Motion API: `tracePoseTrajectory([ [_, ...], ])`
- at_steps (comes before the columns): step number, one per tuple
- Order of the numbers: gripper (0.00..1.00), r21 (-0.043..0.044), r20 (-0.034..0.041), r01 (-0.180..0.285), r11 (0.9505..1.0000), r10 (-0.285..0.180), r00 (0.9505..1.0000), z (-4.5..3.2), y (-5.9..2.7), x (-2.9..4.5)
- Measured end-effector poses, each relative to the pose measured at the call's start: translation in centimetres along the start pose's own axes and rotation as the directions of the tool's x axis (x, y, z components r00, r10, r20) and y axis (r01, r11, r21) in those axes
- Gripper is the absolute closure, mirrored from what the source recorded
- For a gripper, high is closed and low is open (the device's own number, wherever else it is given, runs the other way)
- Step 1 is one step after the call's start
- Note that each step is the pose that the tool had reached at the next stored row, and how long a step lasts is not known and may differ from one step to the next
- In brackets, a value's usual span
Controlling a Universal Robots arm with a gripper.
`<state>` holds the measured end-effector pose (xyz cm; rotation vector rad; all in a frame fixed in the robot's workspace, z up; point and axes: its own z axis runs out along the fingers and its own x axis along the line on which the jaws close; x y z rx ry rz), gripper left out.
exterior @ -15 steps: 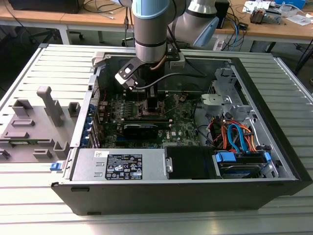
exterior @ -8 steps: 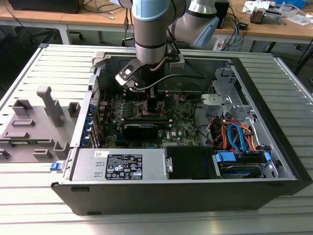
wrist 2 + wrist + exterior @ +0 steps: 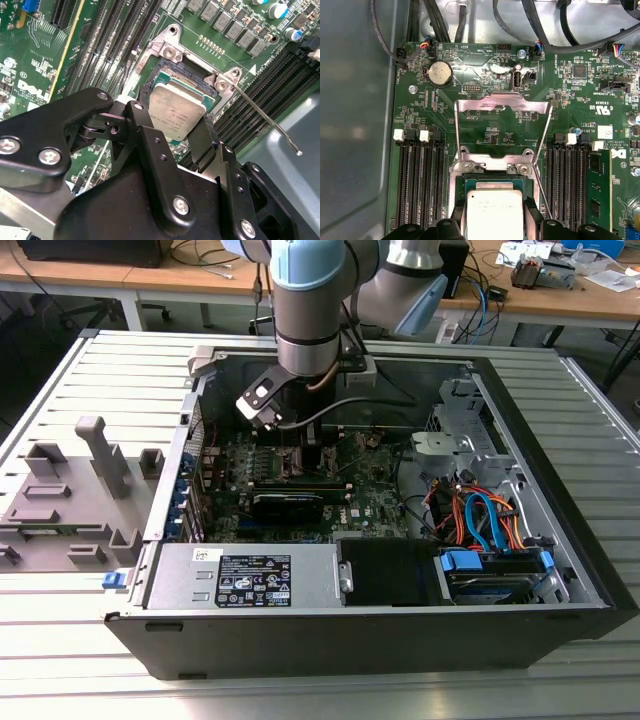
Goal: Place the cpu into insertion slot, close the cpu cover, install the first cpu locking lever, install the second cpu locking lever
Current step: 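Place the cpu into insertion slot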
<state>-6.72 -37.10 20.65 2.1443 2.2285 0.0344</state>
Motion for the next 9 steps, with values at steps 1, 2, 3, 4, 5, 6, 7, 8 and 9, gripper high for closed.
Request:
tracePoseTrajectory([
  [1,0.45,0.0000,0.0000,-0.001,1.0000,0.001,1.0000,0.05,-0.01,-0.05],
  [2,0.45,0.0000,0.0001,-0.002,1.0000,0.002,1.0000,0.10,-0.01,-0.09],
  [3,0.45,0.0002,0.0002,-0.004,1.0000,0.004,1.0000,0.15,-0.02,-0.13],
  [4,0.45,0.0002,0.0003,-0.005,1.0000,0.005,1.0000,0.21,-0.02,-0.16],
  [5,0.45,0.0004,0.0005,-0.008,1.0000,0.008,1.0000,0.28,-0.03,-0.18],
  [6,0.45,0.0004,0.0007,-0.011,0.9999,0.011,0.9999,0.33,-0.04,-0.18],
  [7,0.45,0.0004,0.0008,-0.013,0.9999,0.013,0.9999,0.37,-0.06,-0.19],
  [8,0.45,0.0005,0.0009,-0.015,0.9999,0.015,0.9999,0.42,-0.08,-0.18],
  [9,0.45,0.0004,0.0009,-0.016,0.9999,0.016,0.9999,0.46,-0.09,-0.18],
])
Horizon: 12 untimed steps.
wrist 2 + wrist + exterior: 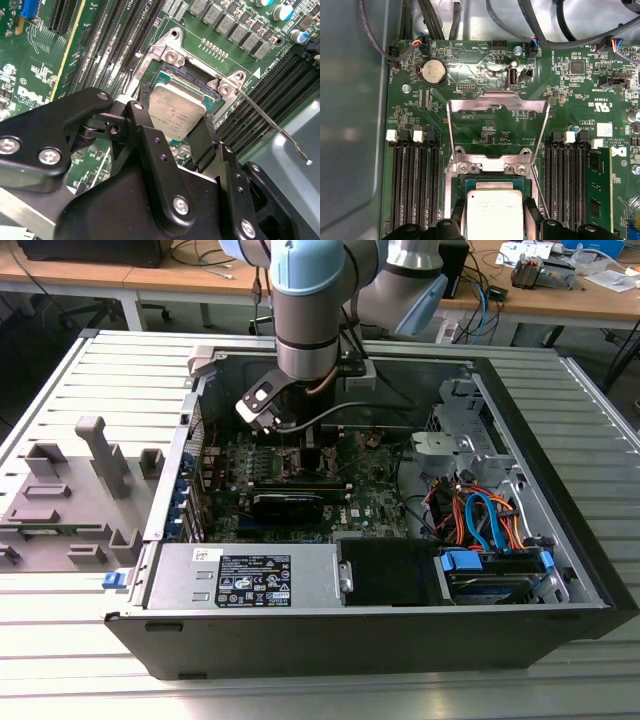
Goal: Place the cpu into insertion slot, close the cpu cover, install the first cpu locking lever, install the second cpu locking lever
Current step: 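Place the cpu into insertion slot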
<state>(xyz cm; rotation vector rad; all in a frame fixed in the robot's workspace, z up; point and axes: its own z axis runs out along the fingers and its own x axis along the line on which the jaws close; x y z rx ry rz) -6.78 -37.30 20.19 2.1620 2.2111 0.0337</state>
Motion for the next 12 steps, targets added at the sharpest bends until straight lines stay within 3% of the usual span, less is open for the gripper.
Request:
tracePoseTrajectory([
  [12,0.45,0.0003,0.0004,-0.004,1.0000,0.004,1.0000,0.19,-0.02,0.14],
])
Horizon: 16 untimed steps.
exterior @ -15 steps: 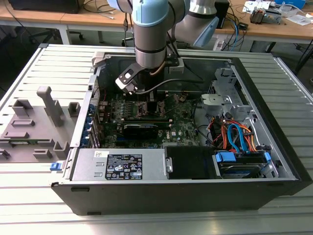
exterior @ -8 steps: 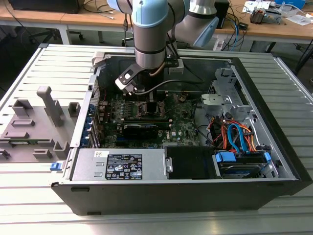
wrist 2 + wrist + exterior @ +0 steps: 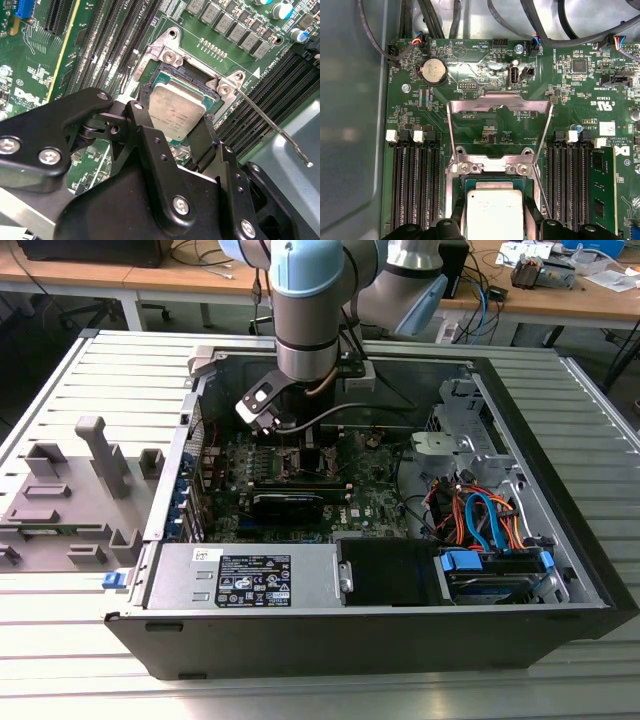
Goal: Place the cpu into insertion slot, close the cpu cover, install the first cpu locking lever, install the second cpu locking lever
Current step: 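Place the cpu into insertion slot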
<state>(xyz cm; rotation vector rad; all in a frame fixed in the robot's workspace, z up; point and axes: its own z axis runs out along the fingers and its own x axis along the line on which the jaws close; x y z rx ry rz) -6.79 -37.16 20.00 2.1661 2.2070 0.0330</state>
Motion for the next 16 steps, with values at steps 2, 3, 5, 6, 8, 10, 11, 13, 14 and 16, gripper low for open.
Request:
tracePoseTrajectory([
  [2,0.45,-0.0001,-0.0002,0.000,1.0000,0.000,1.0000,0.07,0.00,0.01],
  [3,0.45,-0.0001,-0.0001,0.000,1.0000,0.000,1.0000,0.10,-0.01,0.01],
  [5,0.45,0.0001,0.0001,0.000,1.0000,0.000,1.0000,0.19,-0.02,0.00],
  [6,0.45,0.0001,0.0002,0.000,1.0000,0.000,1.0000,0.20,-0.02,0.00],
  [8,0.45,0.0000,0.0000,0.000,1.0000,0.000,1.0000,0.23,-0.01,0.01],
  [10,0.45,-0.0001,-0.0001,0.000,1.0000,0.000,1.0000,0.23,-0.01,0.01],
  [11,0.45,-0.0001,-0.0002,0.000,1.0000,0.000,1.0000,0.24,-0.01,0.01],
  [13,0.45,-0.0006,-0.0008,0.000,1.0000,0.000,1.0000,0.27,-0.01,0.02],
  [14,0.45,-0.0006,-0.0008,0.000,1.0000,0.000,1.0000,0.27,-0.01,0.02],
  [16,0.38,-0.0002,-0.0003,0.000,1.0000,0.000,1.0000,0.25,-0.01,0.01],
])
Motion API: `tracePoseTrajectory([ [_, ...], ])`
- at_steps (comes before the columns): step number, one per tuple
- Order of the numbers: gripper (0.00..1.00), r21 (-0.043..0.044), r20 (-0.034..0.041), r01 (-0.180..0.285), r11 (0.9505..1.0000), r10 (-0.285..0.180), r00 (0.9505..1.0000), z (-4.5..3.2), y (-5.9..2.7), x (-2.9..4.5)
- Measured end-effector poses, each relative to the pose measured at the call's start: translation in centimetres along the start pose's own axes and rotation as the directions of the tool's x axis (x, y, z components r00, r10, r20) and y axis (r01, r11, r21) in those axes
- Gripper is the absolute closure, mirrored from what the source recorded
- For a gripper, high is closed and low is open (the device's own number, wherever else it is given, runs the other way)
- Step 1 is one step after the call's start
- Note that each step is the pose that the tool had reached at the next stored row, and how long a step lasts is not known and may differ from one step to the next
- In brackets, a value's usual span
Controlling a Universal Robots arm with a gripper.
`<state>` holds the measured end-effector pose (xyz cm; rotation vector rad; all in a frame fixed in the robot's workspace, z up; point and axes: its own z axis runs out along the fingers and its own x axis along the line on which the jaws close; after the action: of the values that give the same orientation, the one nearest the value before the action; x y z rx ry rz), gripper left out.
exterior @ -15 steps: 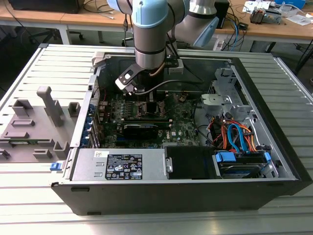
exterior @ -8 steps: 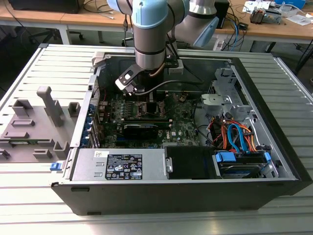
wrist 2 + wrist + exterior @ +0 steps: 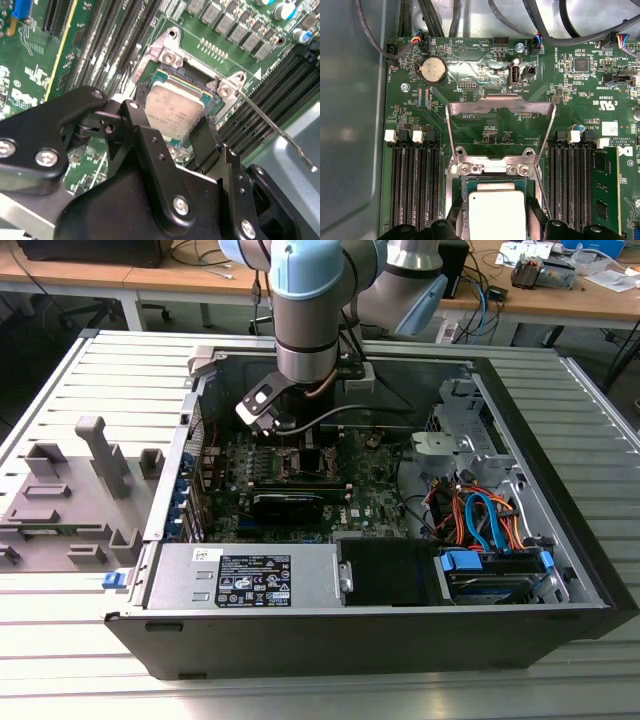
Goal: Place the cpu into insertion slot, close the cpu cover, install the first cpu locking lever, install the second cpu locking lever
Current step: 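Place the cpu into insertion slot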
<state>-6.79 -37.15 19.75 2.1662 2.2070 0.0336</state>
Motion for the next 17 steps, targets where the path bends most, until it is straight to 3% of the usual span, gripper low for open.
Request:
tracePoseTrajectory([
  [7,0.38,0.0001,-0.0009,-0.002,1.0000,0.002,1.0000,0.00,0.00,0.00],
  [13,0.38,0.0000,-0.0192,-0.016,0.9999,0.016,0.9997,-0.17,0.01,-0.01],
  [17,0.38,0.0003,-0.0214,-0.022,0.9998,0.022,0.9995,-0.18,0.01,-0.03],
])
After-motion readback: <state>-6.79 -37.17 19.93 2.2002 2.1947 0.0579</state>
